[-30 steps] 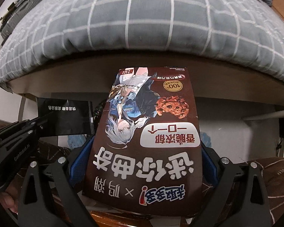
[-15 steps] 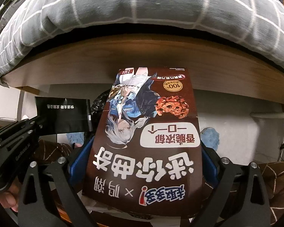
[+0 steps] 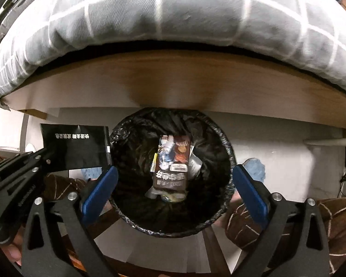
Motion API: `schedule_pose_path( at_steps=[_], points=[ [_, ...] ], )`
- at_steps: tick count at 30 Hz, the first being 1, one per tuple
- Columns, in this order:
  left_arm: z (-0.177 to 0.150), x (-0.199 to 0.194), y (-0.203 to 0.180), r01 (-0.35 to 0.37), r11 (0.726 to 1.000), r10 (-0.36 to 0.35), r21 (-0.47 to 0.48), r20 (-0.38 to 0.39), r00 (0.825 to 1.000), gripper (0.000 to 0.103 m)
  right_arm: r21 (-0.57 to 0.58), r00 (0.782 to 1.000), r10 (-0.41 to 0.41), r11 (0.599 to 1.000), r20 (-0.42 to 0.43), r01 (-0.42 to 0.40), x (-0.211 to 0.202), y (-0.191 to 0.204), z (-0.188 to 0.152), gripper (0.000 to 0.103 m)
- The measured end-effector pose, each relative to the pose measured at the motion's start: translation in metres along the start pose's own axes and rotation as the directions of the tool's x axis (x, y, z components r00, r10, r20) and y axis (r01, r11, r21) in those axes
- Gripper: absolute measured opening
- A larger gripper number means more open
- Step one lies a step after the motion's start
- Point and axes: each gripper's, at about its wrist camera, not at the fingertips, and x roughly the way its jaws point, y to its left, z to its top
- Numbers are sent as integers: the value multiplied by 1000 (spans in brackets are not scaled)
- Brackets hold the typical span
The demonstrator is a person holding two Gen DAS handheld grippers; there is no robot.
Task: Collect trash
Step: 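Lower the right tool into the bin and open it to drop the cookie box, then open the left tool over the bin to drop the black packet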
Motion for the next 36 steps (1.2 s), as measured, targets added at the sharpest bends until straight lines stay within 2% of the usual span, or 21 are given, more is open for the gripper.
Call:
schedule_pose_path(
  at_steps=[19,31,36],
  points=[
    [-7,2,-68,45,994,-44,101,-3,999,4,84,990,-67,995,127,56,-54,-55,-12,95],
    [-11,4,-91,40,990,-40,138,0,999,8,121,988,-69,991,137,52,-60,-69,-18,95],
    [-11,2,-89,30,991,-31,133,4,1000,24,118,988,-69,992,136,53,-57,-69,-18,95]
  ],
)
